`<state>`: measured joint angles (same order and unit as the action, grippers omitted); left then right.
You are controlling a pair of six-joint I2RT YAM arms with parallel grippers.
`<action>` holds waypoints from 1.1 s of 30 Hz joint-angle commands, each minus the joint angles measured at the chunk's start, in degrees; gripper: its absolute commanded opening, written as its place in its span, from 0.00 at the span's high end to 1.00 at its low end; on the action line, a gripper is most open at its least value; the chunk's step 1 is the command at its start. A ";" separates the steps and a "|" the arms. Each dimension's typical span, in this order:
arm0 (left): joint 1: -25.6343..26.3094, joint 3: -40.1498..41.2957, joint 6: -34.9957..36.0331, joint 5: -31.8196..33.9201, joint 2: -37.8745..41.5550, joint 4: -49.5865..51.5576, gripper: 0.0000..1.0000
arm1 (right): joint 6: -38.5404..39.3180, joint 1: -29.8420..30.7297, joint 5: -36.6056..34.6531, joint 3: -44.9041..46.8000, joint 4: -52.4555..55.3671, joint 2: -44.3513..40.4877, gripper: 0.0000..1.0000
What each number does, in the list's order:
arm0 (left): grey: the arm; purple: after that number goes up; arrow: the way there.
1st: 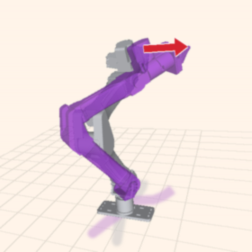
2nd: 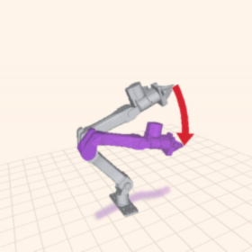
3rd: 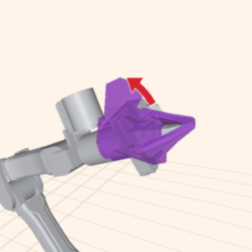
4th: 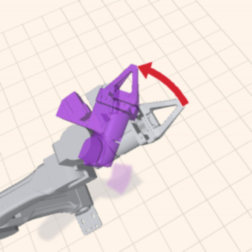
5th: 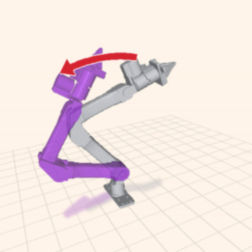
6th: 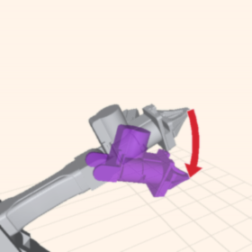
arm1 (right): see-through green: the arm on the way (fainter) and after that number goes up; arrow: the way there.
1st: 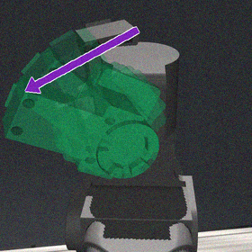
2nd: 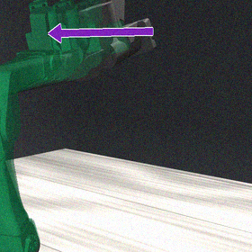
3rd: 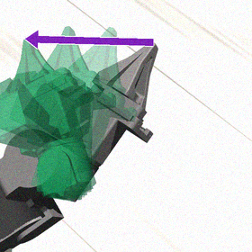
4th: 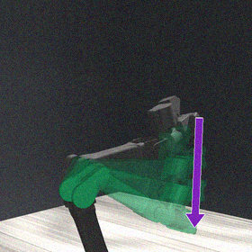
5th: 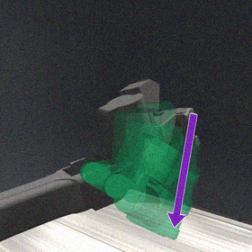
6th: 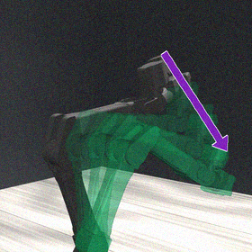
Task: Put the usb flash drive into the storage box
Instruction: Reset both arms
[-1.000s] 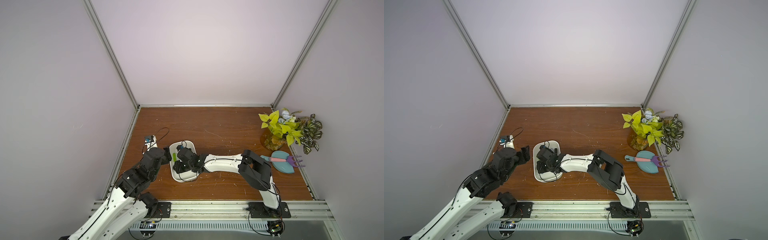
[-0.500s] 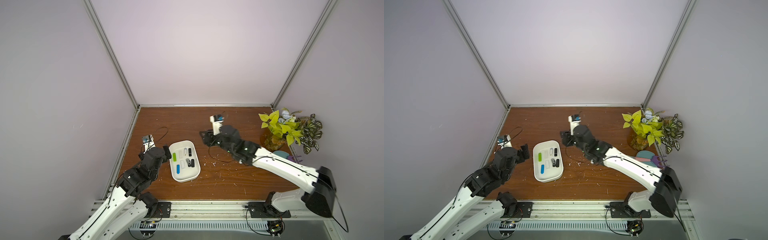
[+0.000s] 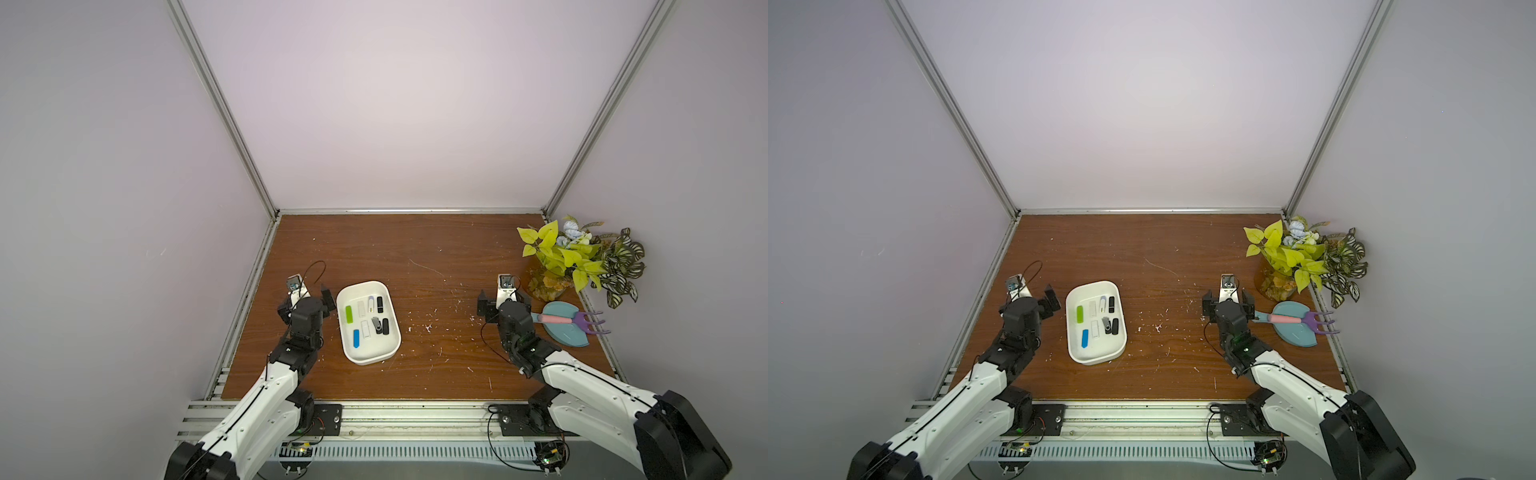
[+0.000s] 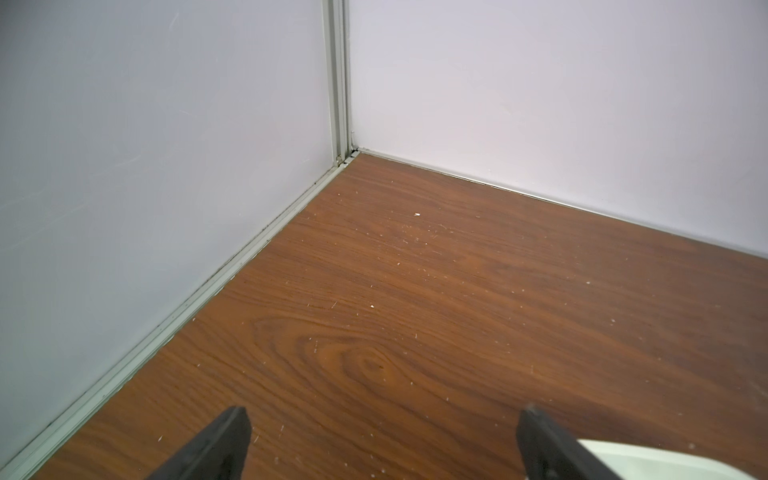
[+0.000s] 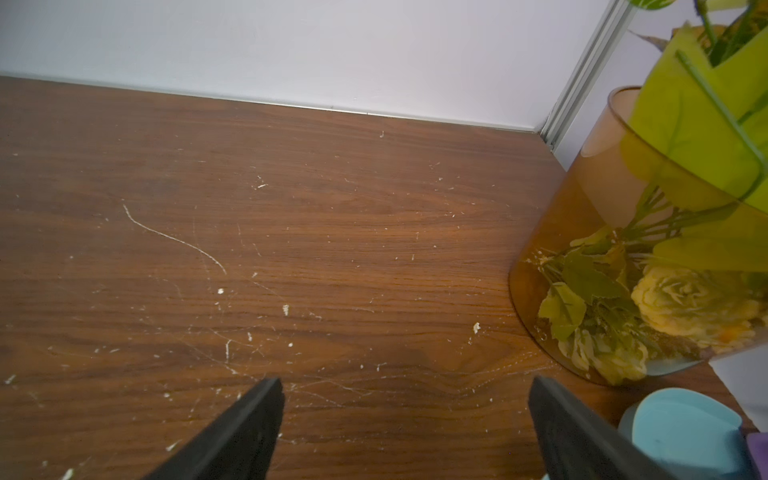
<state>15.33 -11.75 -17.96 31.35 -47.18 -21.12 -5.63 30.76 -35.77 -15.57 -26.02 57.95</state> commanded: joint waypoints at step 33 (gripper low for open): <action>-13.92 1.55 15.41 -19.93 -41.81 -57.45 0.01 | 5.19 -24.30 15.47 4.78 -53.53 30.82 0.01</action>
<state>2.04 -9.91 -3.16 12.16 -88.84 -77.62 0.25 6.61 -21.06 -10.59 -77.78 89.27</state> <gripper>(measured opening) 0.993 0.992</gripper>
